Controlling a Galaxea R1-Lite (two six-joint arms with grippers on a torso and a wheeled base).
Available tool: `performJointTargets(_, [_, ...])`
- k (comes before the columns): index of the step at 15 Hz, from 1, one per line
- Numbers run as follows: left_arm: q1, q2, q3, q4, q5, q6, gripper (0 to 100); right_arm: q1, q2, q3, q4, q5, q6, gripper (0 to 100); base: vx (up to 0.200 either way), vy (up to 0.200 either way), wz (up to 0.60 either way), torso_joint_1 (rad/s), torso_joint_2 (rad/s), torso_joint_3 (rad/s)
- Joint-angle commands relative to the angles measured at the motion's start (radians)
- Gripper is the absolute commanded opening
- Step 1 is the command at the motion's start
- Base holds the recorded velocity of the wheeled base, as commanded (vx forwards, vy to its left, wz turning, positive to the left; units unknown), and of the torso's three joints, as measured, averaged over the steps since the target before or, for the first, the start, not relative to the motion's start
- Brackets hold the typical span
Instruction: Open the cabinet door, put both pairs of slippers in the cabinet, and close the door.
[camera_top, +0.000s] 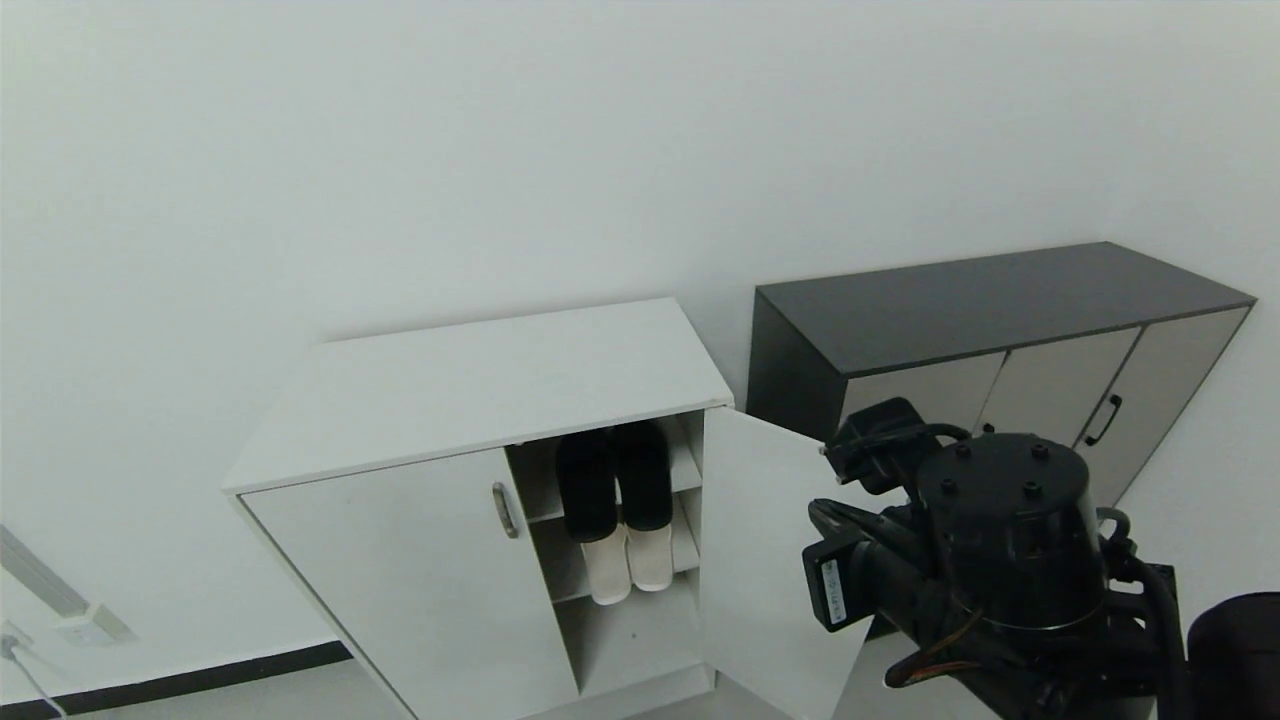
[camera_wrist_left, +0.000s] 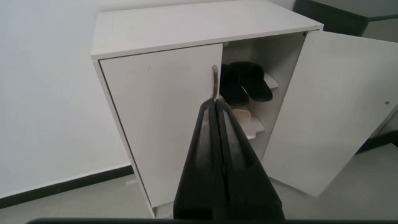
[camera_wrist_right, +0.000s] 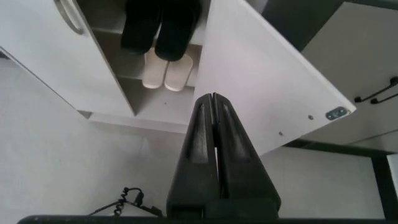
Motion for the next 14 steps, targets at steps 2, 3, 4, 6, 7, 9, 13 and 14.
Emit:
performJointTargets(2, [-0.001, 0.000, 0.000, 0.000, 0.000, 0.000, 0, -0.010, 0.004, -0.002, -0.008, -0.001, 0.000, 0, -0.200, 0.000, 0.00, 0.000, 0.00, 0.000])
performJointTargets(3, [-0.001, 0.002, 0.000, 0.000, 0.000, 0.000, 0, -0.024, 0.004, -0.005, -0.008, -0.001, -0.007, 0, -0.200, 0.000, 0.00, 0.012, 0.00, -0.002])
performJointTargets(4, [-0.001, 0.002, 0.000, 0.000, 0.000, 0.000, 0, -0.049, 0.008, -0.008, -0.011, -0.001, -0.024, 0, -0.200, 0.000, 0.00, 0.002, 0.00, 0.007])
performJointTargets(6, [-0.001, 0.002, 0.000, 0.000, 0.000, 0.000, 0, -0.127, 0.047, -0.049, -0.037, 0.012, -0.036, 0, 0.000, 0.000, 0.00, 0.000, 0.00, 0.000])
performJointTargets(7, [-0.001, 0.002, 0.000, 0.000, 0.000, 0.000, 0, -0.177, 0.067, -0.089, -0.040, 0.044, -0.038, 0, 0.000, 0.000, 0.00, 0.000, 0.00, 0.000])
performJointTargets(9, [-0.001, 0.002, 0.000, 0.000, 0.000, 0.000, 0, -0.268, 0.100, -0.172, -0.031, 0.114, -0.038, 0, 0.000, 0.000, 0.00, 0.000, 0.00, 0.000])
performJointTargets(13, [-0.001, 0.000, 0.000, 0.000, 0.001, 0.000, 0, -0.401, 0.200, -0.322, 0.006, 0.194, -0.038, 0, 0.000, 0.000, 0.00, 0.000, 0.00, 0.000])
performJointTargets(14, [-0.001, 0.000, 0.000, 0.000, 0.001, 0.000, 0, -0.424, 0.217, -0.352, 0.020, 0.213, -0.038, 0, 0.000, 0.000, 0.00, 0.000, 0.00, 0.000])
